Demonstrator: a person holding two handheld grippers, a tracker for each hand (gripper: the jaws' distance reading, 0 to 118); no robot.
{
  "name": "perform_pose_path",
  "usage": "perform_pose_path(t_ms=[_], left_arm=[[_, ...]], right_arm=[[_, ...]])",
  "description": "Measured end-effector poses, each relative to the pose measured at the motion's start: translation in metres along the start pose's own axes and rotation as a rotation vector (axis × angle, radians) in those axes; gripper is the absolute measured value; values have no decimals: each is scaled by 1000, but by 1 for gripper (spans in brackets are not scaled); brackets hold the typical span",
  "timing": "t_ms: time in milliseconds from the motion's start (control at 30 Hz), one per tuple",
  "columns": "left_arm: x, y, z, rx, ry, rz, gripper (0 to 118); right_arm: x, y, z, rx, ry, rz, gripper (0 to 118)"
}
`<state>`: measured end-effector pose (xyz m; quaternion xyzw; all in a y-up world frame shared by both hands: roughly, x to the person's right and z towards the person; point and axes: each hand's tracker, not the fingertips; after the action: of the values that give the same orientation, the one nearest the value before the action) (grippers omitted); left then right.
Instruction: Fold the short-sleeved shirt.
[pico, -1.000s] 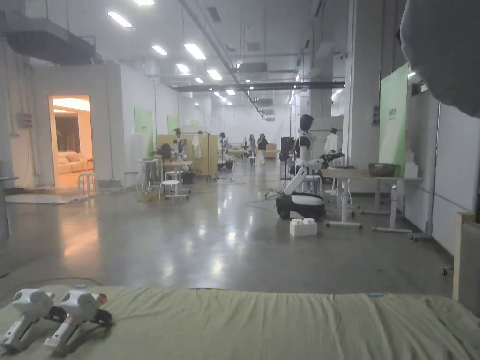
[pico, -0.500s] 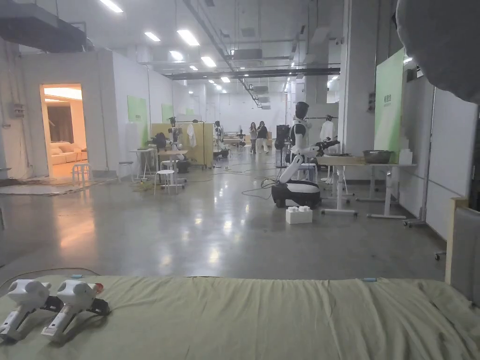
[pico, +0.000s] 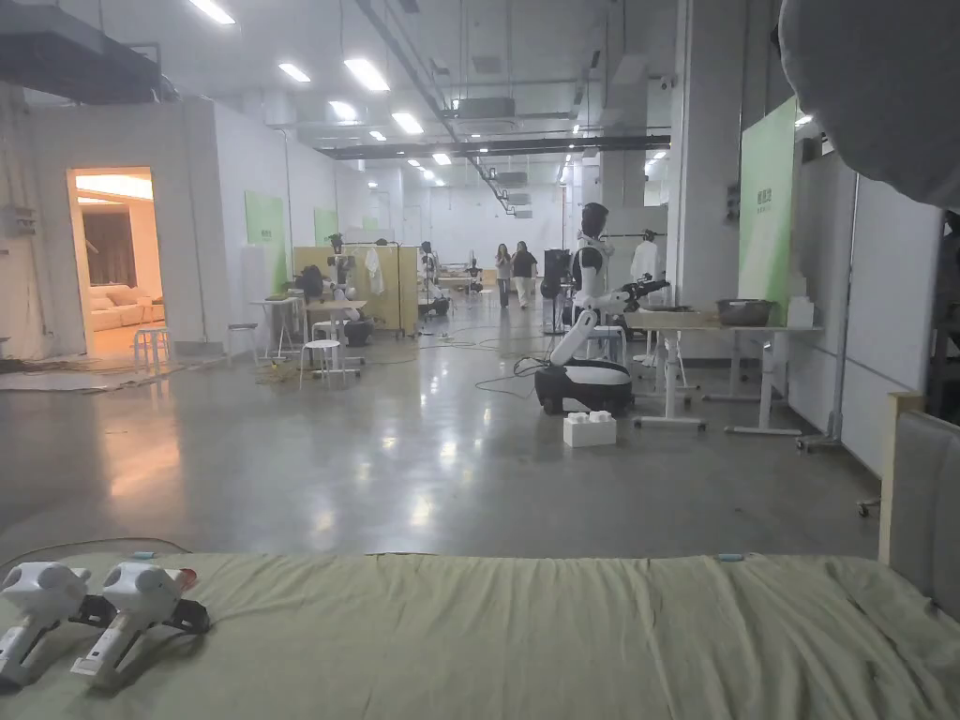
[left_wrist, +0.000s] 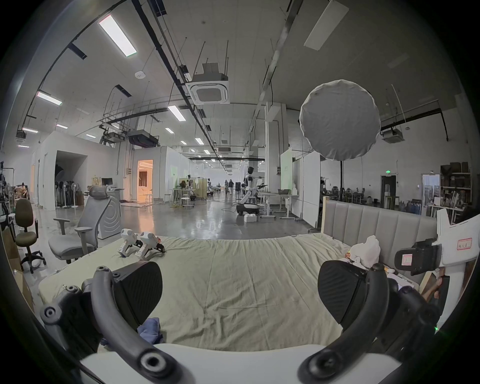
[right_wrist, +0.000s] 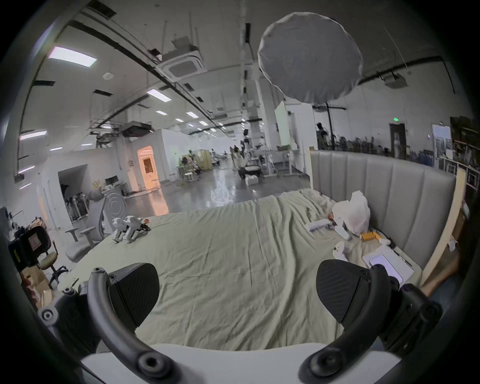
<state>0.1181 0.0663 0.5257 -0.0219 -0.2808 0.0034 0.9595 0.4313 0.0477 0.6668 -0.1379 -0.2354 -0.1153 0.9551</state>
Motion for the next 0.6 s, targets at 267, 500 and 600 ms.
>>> perform_pose_path(t_ms=[267, 500, 600], left_arm=[[0, -2, 0, -17, -11, 30, 118], [3, 0, 2, -14, -14, 4, 118], [4, -2, 0, -27, -23, 4, 118]], right_arm=[[-6, 1, 3, 18, 116, -18, 118], [-2, 4, 8, 37, 156, -72, 118], [2, 6, 4, 7, 159, -104, 118]])
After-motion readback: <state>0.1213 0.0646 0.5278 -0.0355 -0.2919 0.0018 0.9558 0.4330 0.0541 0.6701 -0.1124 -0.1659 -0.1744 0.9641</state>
